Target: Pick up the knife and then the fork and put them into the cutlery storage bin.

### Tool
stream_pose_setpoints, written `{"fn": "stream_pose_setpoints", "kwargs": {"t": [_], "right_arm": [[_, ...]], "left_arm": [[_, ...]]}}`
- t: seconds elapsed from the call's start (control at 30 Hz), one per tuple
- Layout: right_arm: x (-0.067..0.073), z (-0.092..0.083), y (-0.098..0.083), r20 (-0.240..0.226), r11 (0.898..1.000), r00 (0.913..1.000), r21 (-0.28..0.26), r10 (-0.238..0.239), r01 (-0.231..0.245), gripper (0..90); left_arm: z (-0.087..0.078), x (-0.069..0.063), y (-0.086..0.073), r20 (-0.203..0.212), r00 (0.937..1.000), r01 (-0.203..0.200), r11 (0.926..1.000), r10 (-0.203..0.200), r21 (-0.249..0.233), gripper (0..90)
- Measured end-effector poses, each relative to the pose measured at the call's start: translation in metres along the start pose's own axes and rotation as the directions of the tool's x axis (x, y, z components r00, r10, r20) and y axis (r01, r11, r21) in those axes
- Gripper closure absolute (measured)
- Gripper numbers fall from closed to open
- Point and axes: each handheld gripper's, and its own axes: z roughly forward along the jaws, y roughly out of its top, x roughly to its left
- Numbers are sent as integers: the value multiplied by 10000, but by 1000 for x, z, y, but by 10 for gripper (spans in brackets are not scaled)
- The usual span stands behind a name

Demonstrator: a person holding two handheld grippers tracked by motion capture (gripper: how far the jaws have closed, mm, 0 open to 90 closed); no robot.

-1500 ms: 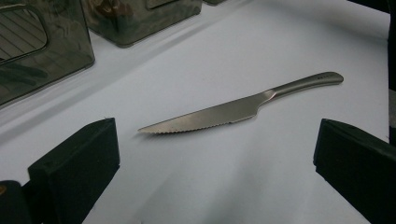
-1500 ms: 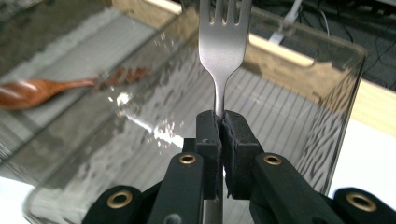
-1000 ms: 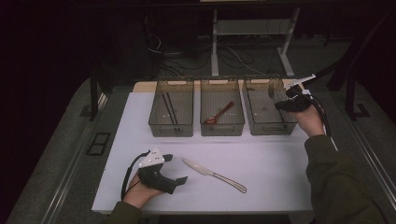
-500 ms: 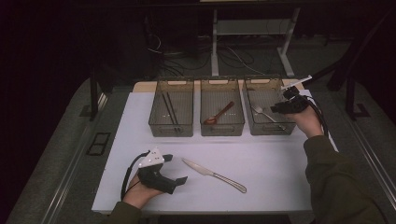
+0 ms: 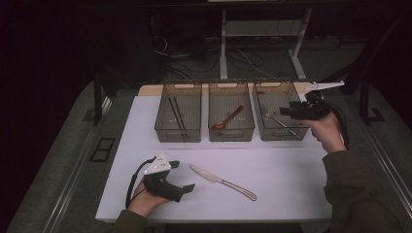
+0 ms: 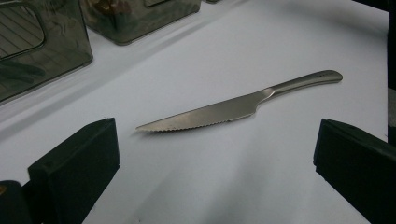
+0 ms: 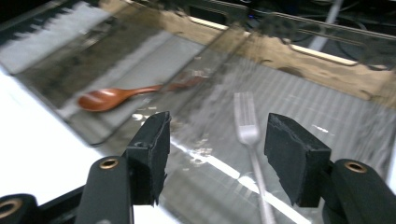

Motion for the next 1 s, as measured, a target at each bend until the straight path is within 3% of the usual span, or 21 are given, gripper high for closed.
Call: {"fn": "stream_pose_setpoints", "kwargs": {"t": [0.13, 0.27, 0.53, 0.73, 1.0], "right_arm": [[15, -10, -5, -215, 9997, 9996, -101, -205, 203, 378], [28, -19, -11, -931, 9996, 9954, -149, -241, 228, 391], [55, -26, -25, -1449, 9972, 9870, -398, -689, 638, 432], [77, -25, -29, -1924, 9961, 9775, 1, -869, 885, 455], [107, -17, -35, -2166, 9825, 9622, 487, -1650, 1795, 453]], "left_arm": [[0, 0, 0, -4, 10000, -16, 10000, 17, 42, 0], [0, 0, 0, -21, 10000, -84, 9999, 85, 85, 0], [0, 0, 0, -18, 10000, -86, 9999, 86, 60, 0], [0, 0, 0, -31, 10000, -67, 10000, 67, 34, 0], [1, 0, 0, 38, 10000, -79, 10000, 79, 38, 0]]}}
